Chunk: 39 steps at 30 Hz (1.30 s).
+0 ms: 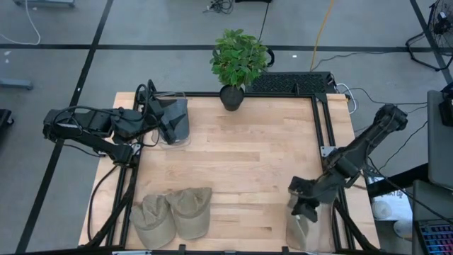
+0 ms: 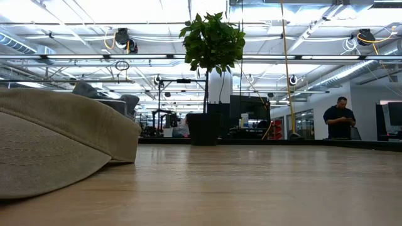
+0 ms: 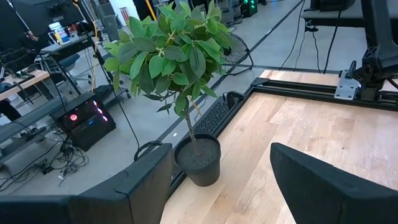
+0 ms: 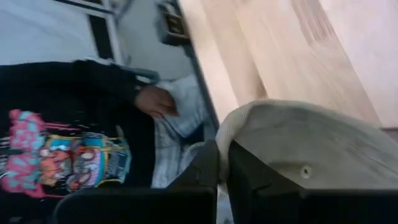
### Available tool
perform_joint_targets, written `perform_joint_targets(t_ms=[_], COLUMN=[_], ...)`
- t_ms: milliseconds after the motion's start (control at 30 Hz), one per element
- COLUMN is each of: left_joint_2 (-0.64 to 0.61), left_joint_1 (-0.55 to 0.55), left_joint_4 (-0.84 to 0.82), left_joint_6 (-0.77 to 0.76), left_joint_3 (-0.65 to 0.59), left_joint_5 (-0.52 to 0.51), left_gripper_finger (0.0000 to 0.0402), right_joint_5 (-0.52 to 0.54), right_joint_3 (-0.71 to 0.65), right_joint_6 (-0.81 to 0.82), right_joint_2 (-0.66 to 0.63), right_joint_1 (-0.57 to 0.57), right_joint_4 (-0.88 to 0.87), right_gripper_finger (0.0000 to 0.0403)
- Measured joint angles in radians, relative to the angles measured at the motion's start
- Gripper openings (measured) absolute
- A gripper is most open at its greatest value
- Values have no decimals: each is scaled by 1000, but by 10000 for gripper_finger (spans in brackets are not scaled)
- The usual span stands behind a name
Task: Pick & Place hat
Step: Put the top left brown cap into the right transparent bin
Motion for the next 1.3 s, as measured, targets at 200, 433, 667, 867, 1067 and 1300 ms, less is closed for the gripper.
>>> perform_joint_targets(t_ms=[200,433,667,867,1067,1300], left_joint_2=[0,0,0,0,0,0], left_joint_1=[0,0,0,0,0,0], left_joint_4=[0,0,0,0,0,0], left_joint_6=[0,0,0,0,0,0], left_joint_3=[0,0,0,0,0,0], left_joint_5=[0,0,0,0,0,0], left_gripper_finger=[274,274,274,274,274,274], right_joint_5=[108,350,776,1075,1306,1375], right_joint_3=[0,-2,-83,-187,-212,-212], right_joint_6=[-161,-366,-500,-402,-386,-694], right_joint_2=[-124,-179,-150,-139,-139,-139], right_joint_1=[63,278,570,755,882,941], right_joint_4=[208,310,310,307,338,625], right_gripper_finger=[2,1,1,0,0,0])
